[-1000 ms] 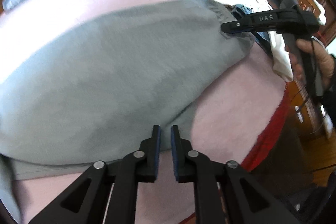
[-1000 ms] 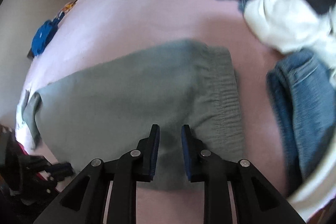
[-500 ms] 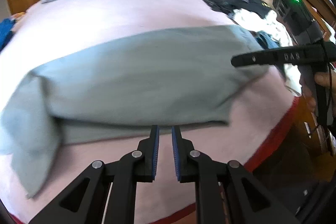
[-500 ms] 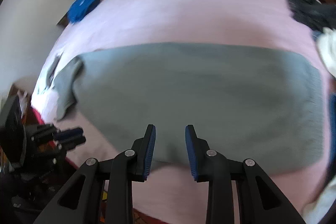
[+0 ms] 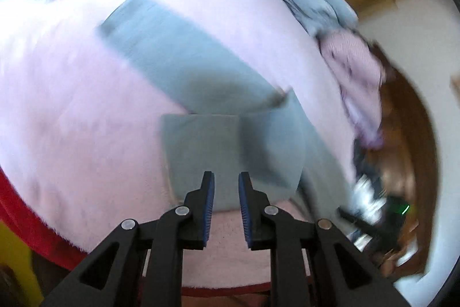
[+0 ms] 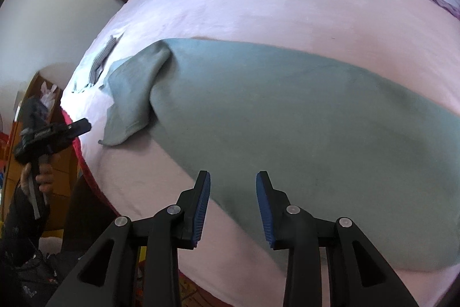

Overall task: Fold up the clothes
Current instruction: 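Grasp the folded end of the grey sweatpants with the left gripper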

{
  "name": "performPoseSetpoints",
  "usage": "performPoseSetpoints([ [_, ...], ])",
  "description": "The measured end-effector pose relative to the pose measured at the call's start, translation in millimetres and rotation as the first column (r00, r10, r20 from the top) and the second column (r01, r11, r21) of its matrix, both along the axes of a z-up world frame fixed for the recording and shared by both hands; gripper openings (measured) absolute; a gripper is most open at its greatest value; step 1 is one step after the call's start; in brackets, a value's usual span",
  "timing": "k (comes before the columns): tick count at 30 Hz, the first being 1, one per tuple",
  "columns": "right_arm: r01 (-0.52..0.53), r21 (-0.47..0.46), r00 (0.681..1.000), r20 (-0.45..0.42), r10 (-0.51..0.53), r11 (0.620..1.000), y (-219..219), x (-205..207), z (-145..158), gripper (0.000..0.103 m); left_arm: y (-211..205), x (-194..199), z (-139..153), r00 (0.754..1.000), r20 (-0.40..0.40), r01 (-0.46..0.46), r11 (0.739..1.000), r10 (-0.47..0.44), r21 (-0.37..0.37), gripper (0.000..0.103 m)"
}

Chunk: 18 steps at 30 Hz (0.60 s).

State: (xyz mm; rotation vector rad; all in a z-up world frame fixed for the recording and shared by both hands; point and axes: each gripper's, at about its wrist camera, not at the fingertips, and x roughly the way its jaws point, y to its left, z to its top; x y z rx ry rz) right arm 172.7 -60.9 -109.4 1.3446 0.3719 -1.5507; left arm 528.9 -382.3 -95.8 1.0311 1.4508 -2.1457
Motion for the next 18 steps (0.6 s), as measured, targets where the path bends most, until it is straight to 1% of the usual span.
performPoseSetpoints([
  [3, -0.017, 0.002, 1.000, 0.000, 0.017, 1.000, -6.5, 6.2, 0.0, 0.034, -11.9, 9.4, -18.9, 0.999, -0.023, -0.030, 0.993, 0.033, 0.116, 0.014],
  [6, -0.021, 0.009, 1.000, -0.004, 0.021, 1.000, -10.0, 9.0, 0.4, 0.035, -18.8, 6.6, -31.9, 0.999, -0.023, -0.043, 0.981, 0.048, 0.190, 0.014],
  [7, -0.023, 0.012, 1.000, -0.006, 0.023, 1.000, -11.2, 9.9, 0.5, 0.035, -20.2, 5.3, -35.8, 0.998, -0.012, -0.052, 0.979, 0.056, 0.196, 0.014],
  [9, -0.025, 0.017, 1.000, -0.008, 0.026, 1.000, -13.5, 11.8, 0.7, 0.035, -17.7, -3.8, -42.3, 0.995, 0.049, -0.094, 0.977, 0.086, 0.192, 0.014],
  [10, -0.026, 0.015, 1.000, -0.009, 0.026, 1.000, -12.7, 12.1, 2.2, 0.035, -19.5, -0.2, -44.1, 0.994, 0.064, -0.105, 0.974, 0.094, 0.203, 0.015],
  [11, -0.026, 0.011, 1.000, -0.010, 0.026, 1.000, -12.2, 12.8, 3.3, 0.036, -21.2, 1.9, -46.7, 0.993, 0.074, -0.107, 0.968, 0.093, 0.228, 0.019],
  [12, -0.025, 0.008, 1.000, -0.011, 0.025, 1.000, -11.8, 13.5, 4.5, 0.039, -22.0, 5.9, -48.4, 0.993, 0.081, -0.108, 0.964, 0.091, 0.243, 0.029],
  [13, -0.024, 0.005, 1.000, -0.012, 0.024, 1.000, -11.4, 14.1, 5.6, 0.040, -22.7, 10.0, -50.0, 0.992, 0.087, -0.108, 0.960, 0.088, 0.258, 0.036],
  [14, -0.022, 0.003, 1.000, -0.011, 0.022, 1.000, -12.5, 14.3, 5.1, 0.041, -24.9, 18.1, -49.6, 0.991, 0.093, -0.116, 0.961, 0.095, 0.251, 0.051],
  [15, -0.019, 0.002, 1.000, -0.010, 0.019, 1.000, -13.8, 14.5, 4.5, 0.041, -23.8, 21.7, -48.7, 0.990, 0.095, -0.128, 0.963, 0.108, 0.239, 0.060],
  [16, -0.016, 0.001, 1.000, -0.005, 0.016, 1.000, -14.4, 14.1, 3.9, 0.041, -22.4, 24.8, -47.8, 0.988, 0.097, -0.141, 0.964, 0.121, 0.227, 0.062],
  [18, -0.017, -0.004, 1.000, 0.004, 0.017, 1.000, -16.8, 15.9, 2.8, 0.041, -20.9, 28.6, -44.1, 0.986, 0.089, -0.156, 0.965, 0.140, 0.208, 0.079],
])
